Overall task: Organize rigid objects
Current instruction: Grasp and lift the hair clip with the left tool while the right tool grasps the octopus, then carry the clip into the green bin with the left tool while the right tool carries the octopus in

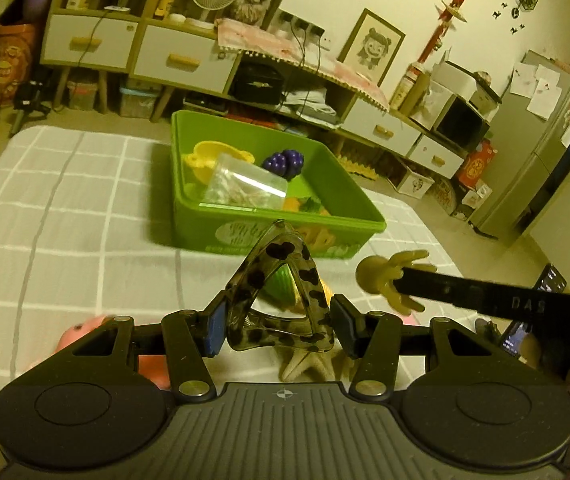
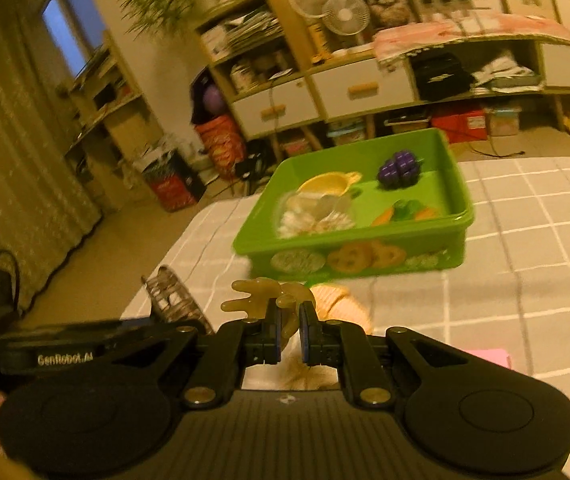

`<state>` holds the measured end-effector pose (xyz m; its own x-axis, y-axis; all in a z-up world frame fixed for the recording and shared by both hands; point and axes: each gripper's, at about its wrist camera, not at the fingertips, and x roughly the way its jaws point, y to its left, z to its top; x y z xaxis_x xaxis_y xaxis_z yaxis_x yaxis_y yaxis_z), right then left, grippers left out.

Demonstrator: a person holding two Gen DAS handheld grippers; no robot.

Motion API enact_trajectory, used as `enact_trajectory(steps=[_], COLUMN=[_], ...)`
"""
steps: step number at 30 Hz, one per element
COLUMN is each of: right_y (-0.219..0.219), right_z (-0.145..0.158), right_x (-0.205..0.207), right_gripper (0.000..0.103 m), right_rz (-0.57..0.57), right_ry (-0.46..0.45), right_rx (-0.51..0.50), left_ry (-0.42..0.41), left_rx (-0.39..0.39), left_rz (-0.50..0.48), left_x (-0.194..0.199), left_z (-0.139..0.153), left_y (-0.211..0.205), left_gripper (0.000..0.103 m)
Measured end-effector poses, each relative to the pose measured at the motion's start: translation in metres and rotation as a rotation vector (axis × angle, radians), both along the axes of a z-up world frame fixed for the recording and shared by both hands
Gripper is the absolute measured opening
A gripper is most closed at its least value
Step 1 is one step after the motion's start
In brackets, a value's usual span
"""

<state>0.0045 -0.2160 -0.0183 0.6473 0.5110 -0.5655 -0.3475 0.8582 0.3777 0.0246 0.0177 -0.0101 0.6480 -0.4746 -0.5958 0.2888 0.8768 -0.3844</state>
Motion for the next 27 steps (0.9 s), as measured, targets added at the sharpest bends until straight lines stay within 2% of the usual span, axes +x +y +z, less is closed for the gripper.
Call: enact_trajectory(steps=[7, 15, 19, 27], right_y=[-0.015, -0.033, -0.048, -0.066], right_z=[0.011, 0.020, 0.016, -0.003], right_x=[0.032, 0.080, 0.110, 0.166], right_gripper=[0.000, 0.000, 0.000, 0.000], right_rz=[-0.108, -0.226, -0.293, -0.367], right_ry=[0.062, 0.086, 0.116, 0.174], right_rx=[0.018, 0.054, 0.100, 0.172], left_ry=[0.006, -0.061, -0.080, -0.021], left_rx=[0.023, 0.103, 0.156, 0.209], left_rz=[-0.023, -0.070, -0.079, -0.073], left_x=[0.025, 0.074, 0.105, 0.156], left_z=[0.016, 0.036, 0.034, 0.010], left_y=[-0.020, -0.064, -0.085, -0.114], left_gripper=[0.058, 0.058, 0.058, 0.058])
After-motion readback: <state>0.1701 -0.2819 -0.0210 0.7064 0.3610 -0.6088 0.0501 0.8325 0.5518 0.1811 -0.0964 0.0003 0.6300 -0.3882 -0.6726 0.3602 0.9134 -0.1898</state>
